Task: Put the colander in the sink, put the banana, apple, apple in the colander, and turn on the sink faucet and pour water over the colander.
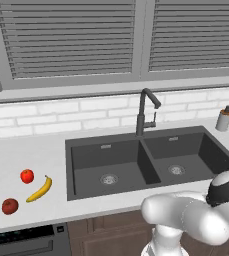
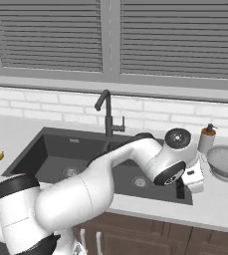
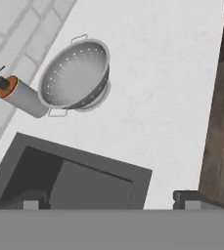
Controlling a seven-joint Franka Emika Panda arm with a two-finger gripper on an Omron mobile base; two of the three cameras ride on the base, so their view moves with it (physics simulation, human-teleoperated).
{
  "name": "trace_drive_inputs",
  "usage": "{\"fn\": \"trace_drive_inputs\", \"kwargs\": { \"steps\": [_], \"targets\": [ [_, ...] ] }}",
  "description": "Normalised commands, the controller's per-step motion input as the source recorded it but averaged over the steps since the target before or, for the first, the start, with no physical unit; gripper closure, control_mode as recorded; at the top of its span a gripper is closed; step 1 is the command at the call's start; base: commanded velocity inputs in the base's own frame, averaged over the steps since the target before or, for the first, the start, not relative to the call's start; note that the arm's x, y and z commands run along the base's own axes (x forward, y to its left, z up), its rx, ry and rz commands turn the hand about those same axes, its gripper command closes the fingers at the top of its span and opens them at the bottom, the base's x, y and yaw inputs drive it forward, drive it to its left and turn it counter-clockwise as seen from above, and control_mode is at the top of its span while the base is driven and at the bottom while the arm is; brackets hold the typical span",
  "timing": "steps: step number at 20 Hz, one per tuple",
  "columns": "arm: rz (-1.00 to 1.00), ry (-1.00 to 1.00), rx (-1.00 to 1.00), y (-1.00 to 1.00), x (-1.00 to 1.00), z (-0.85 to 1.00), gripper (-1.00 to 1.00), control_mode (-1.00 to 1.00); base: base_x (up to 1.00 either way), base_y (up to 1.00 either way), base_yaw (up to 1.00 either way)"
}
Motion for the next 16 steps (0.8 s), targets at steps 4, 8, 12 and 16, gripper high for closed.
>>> {"fn": "trace_drive_inputs", "kwargs": {
  "steps": [4, 8, 12, 16],
  "targets": [
    [-0.04, 0.0, 0.14, -0.79, 0.01, -0.03, -1.0, -1.0, 0.0, 0.0, 0.0],
    [-0.01, 0.0, 0.1, -0.43, 0.16, -0.04, -1.0, -1.0, 0.0, 0.0, 0.0],
    [0.0, 0.0, 0.01, -0.13, 0.27, -0.25, -1.0, -1.0, 0.0, 0.0, 0.0],
    [0.0, 0.0, 0.0, -0.03, 0.3, -0.43, -1.0, -1.0, 0.0, 0.0, 0.0]
  ]
}}
